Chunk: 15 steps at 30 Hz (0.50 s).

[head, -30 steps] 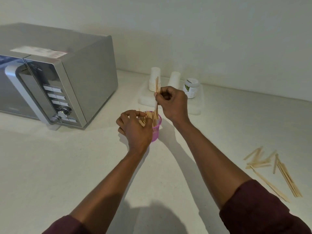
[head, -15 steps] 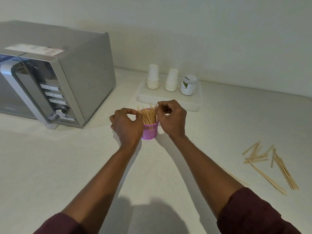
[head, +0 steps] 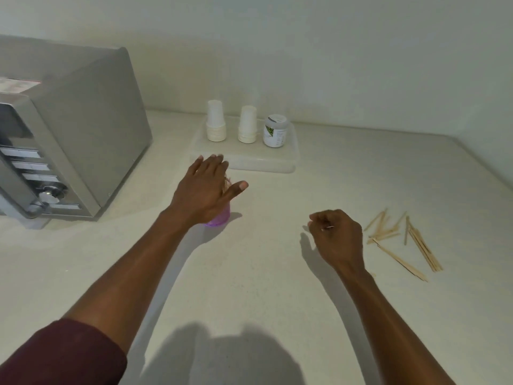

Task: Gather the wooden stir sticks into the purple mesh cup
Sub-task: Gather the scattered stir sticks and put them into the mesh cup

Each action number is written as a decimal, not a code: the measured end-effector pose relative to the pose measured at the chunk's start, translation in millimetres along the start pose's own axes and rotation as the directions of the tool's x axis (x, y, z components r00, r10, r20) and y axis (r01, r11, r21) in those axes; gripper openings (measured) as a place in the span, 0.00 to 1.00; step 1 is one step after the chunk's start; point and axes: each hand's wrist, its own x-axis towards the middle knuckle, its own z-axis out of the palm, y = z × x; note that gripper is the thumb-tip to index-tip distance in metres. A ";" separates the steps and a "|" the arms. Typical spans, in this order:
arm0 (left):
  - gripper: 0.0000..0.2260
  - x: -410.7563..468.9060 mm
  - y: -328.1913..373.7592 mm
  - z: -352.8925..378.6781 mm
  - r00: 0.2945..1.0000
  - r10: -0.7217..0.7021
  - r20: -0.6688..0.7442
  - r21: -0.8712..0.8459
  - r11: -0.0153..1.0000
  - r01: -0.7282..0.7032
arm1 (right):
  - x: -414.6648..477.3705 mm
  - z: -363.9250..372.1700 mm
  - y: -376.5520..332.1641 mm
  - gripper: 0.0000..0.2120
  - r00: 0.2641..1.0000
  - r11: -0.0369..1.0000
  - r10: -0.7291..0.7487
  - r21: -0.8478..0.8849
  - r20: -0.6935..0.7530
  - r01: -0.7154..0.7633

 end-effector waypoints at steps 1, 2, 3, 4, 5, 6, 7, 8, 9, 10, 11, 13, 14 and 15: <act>0.50 -0.6 -1.5 2.7 1.000 0.007 0.020 0.036 0.999 -0.008 | -4.0 -8.7 9.2 0.05 1.000 0.999 0.020 -0.050 0.012 -0.020; 0.51 -0.2 -1.8 5.7 1.000 0.010 0.027 0.053 0.999 -0.012 | -8.7 -18.3 17.8 0.07 0.999 0.994 0.039 -0.102 0.023 -0.037; 0.52 -1.0 -3.7 6.4 1.000 0.006 0.022 0.063 0.998 -0.007 | -12.7 -25.5 23.9 0.09 0.998 0.987 0.051 -0.156 0.041 -0.044; 0.52 -0.6 -3.0 7.7 1.000 0.007 0.015 0.072 0.997 -0.008 | -17.7 -33.5 30.9 0.12 0.996 0.977 0.065 -0.206 0.059 -0.051; 0.53 -0.4 -2.8 8.3 1.000 0.005 0.001 0.085 0.996 -0.005 | -22.1 -40.1 36.6 0.16 0.994 0.968 0.071 -0.247 0.087 -0.048; 0.52 -0.8 -2.7 8.0 1.000 0.001 -0.006 0.099 0.995 0.000 | -25.3 -45.5 40.5 0.18 0.989 0.958 0.077 -0.283 0.124 -0.039; 0.52 -0.8 -1.1 8.7 1.000 -0.001 -0.011 0.108 0.994 0.002 | -28.9 -50.9 45.2 0.19 0.983 0.950 0.081 -0.311 0.163 -0.026; 0.51 -1.7 -0.9 7.9 1.000 -0.007 -0.026 0.115 0.993 0.010 | -30.4 -53.8 47.0 0.20 0.975 0.938 0.084 -0.346 0.204 -0.008; 0.49 -1.1 2.7 7.9 0.998 -0.006 -0.055 0.118 0.993 0.012 | -32.8 -57.1 49.3 0.20 0.969 0.922 0.086 -0.387 0.231 0.010; 0.46 -0.5 6.3 7.4 0.994 -0.004 -0.105 0.117 0.993 0.016 | -34.1 -58.1 49.7 0.19 0.964 0.905 0.086 -0.425 0.250 0.029; 0.43 0.8 11.0 6.1 0.987 0.003 -0.164 0.107 0.994 0.015 | -34.4 -57.5 50.0 0.17 0.963 0.893 0.081 -0.448 0.256 0.044; 0.37 5.2 29.5 2.7 0.960 0.040 -0.275 0.068 0.997 -0.022 | -36.5 -57.7 51.8 0.13 0.969 0.894 0.077 -0.447 0.234 0.036; 0.33 8.1 41.0 1.7 0.944 0.066 -0.323 0.045 0.997 -0.055 | -37.7 -58.3 53.5 0.10 0.975 0.894 0.064 -0.447 0.215 0.040; 0.29 10.3 51.9 1.7 0.928 0.091 -0.362 0.022 0.996 -0.088 | -38.5 -58.5 53.6 0.08 0.978 0.889 0.049 -0.454 0.203 0.050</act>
